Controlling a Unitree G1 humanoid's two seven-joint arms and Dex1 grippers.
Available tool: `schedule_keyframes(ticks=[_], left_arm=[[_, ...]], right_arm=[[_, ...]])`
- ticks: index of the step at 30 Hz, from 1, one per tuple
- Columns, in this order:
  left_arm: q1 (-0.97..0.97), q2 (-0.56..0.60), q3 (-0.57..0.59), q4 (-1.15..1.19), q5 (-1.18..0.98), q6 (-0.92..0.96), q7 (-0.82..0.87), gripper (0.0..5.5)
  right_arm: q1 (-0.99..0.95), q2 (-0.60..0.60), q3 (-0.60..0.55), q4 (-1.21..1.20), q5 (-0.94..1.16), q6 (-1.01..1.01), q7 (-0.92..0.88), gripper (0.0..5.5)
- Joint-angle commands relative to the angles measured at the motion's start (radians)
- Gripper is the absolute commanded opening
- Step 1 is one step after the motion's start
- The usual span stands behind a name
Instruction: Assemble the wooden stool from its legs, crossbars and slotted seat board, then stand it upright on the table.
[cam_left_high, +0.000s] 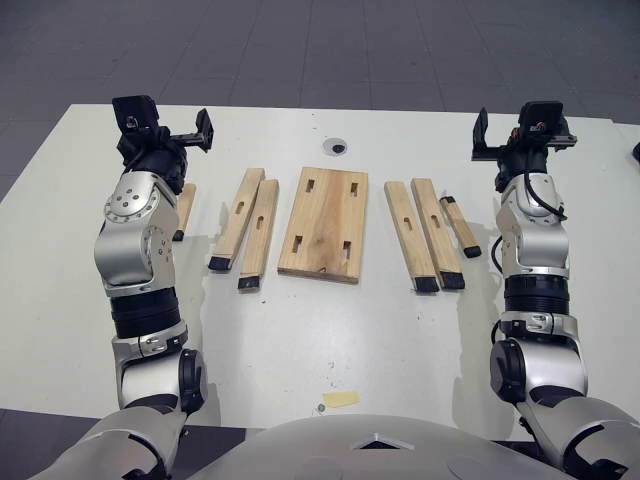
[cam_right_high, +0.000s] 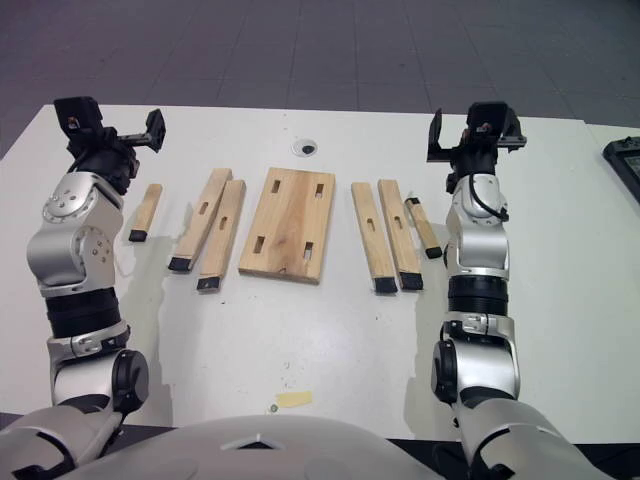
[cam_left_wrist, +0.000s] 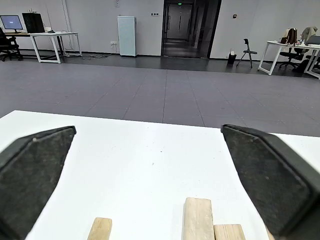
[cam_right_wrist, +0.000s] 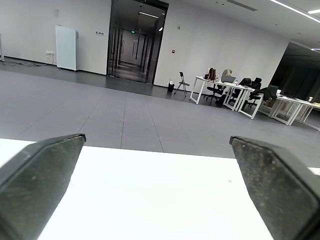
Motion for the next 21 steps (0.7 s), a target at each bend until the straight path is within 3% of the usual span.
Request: schedule_keyframes(ticks=[1,8,14,21], left_arm=[[-0.006,-0.004,-0.005,0.006,0.005,0.003,0.012,5.40],[0.028,-0.019,0.002,-0.038,0.001,0.022,0.037,5.40],[0.045,-0.044,-0.003,-0.054,-0.002,0.025,0.055,5.40],[0.039,-0.055,-0.015,-0.055,0.000,0.026,0.061,5.40]], right_arm=[[0.000,-0.017,0.011,0.016,0.006,0.067,0.040,5.37],[0.195,-0.146,0.053,-0.186,0.048,0.293,0.290,5.37],[0.250,-0.212,0.048,-0.295,0.125,0.453,0.431,5.37],[0.296,-0.203,0.125,-0.226,0.076,0.483,0.427,5.37]])
